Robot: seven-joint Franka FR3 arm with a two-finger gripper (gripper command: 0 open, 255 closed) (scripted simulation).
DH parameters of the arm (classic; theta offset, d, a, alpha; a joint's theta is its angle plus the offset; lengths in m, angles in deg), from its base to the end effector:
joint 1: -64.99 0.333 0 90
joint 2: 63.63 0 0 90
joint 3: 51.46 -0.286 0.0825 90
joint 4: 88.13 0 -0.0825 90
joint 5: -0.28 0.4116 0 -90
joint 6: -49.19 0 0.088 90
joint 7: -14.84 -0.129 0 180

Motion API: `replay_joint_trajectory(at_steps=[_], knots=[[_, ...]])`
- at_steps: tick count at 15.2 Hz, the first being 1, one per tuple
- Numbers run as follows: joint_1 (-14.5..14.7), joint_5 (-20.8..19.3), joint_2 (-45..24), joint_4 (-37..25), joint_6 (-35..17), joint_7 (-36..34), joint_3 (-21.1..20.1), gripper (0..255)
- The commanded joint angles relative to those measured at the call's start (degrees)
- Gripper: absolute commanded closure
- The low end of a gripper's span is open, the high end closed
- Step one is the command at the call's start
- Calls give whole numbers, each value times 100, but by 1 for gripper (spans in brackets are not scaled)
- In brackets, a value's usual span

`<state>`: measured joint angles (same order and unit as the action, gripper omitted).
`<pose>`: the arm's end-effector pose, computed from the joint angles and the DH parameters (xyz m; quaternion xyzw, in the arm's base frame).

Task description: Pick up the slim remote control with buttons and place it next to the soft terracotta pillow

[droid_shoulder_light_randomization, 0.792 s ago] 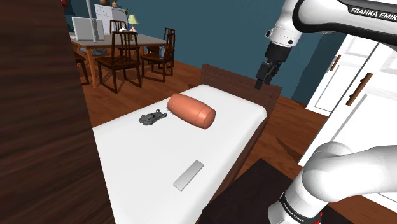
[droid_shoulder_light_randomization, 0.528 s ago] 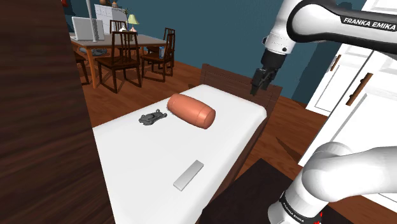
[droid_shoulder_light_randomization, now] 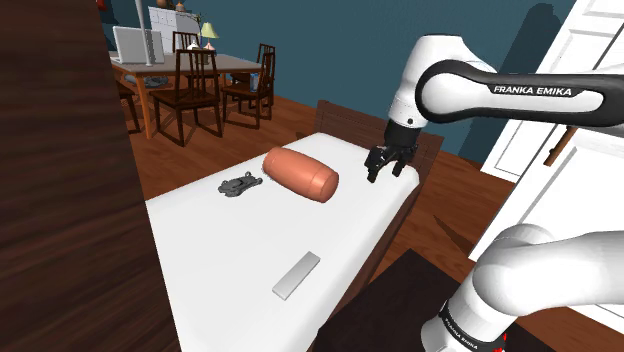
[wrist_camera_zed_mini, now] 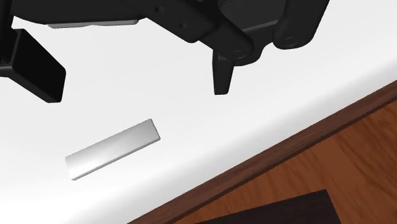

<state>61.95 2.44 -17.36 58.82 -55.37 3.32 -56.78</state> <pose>0.3668 0.0173 0.4711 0.9946 -0.0977 0.0343 0.0115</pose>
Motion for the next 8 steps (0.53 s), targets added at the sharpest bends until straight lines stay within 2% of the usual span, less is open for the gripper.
replay_joint_trajectory(at_steps=[1,8], knots=[[-34,145,-83,294,-368,-426,-195,0],[-122,650,-888,936,-1760,-1870,-957,0]])
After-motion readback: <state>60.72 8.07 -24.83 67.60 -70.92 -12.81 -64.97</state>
